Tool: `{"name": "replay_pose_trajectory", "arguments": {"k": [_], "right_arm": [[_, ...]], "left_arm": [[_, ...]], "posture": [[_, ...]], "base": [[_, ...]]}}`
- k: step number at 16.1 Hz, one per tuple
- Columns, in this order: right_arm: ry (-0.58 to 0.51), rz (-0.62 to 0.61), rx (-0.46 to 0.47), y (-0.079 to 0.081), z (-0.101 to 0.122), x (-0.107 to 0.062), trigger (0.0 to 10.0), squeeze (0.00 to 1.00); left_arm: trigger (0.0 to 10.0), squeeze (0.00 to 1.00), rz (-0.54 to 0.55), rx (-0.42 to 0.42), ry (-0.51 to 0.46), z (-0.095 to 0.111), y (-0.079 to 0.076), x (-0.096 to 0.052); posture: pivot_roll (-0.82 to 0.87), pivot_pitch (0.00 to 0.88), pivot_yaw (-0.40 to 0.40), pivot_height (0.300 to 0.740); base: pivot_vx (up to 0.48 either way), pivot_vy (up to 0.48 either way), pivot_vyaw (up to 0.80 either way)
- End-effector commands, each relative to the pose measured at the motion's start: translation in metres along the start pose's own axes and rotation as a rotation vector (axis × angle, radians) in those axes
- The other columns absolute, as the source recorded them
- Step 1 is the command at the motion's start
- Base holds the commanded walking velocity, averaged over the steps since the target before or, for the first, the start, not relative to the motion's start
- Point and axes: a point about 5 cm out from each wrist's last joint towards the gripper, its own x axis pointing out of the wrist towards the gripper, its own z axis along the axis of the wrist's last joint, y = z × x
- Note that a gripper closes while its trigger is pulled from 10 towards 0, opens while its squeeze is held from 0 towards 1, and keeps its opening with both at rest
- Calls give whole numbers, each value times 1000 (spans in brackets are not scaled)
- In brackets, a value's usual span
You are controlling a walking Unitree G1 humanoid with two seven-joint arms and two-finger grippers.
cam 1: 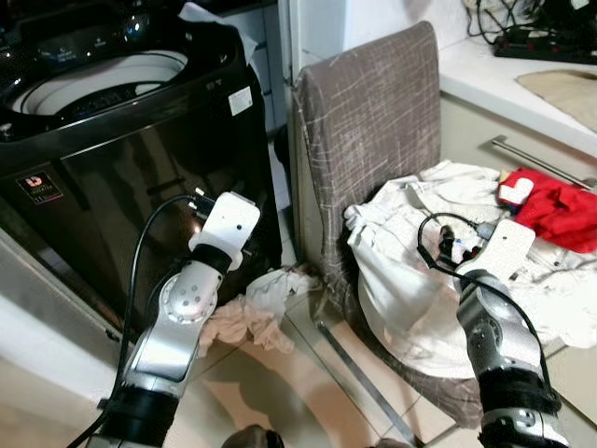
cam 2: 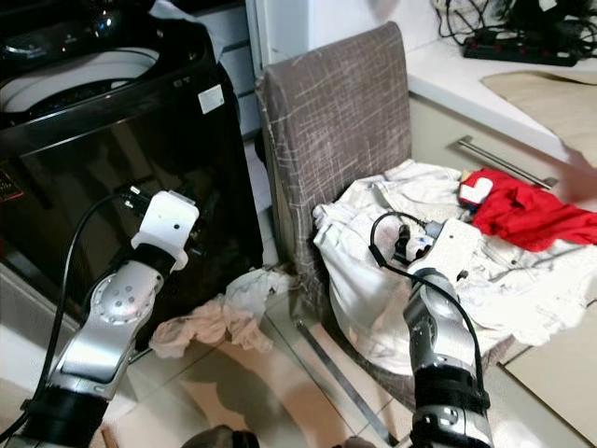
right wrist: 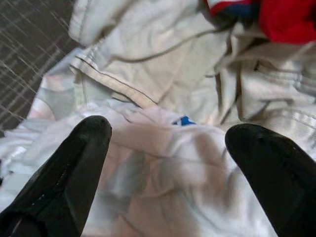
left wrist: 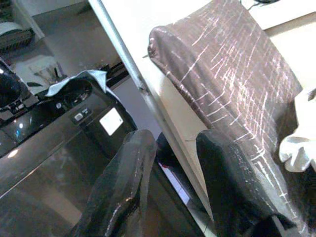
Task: Clothes washing
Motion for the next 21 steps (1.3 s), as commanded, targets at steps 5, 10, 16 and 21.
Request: {"name": "replay_pose_trajectory", "arguments": {"k": [5,10,16,21], "right_arm": [[61,-44,-57,-5,-13,14,10000,0],[236,-187,-222,-25,-39,18,10000,0],[243,-76,-195,7,-46,18,0,0],[226,22,-226,24,-48,17,0,0]], "left_arm": [[10000,0,-32,76,62,2,24,-37],[10000,0,-62,122,134,9,37,-64],[10000,0,-27,103,145,13,32,-63],[10000,0,-5,92,138,11,28,-55]], "posture": [[29,198,144,740],[141,245,175,740],[124,237,123,740],[87,207,80,740]], "base": [[0,0,0],[0,0,0],[0,0,0],[0,0,0]]}}
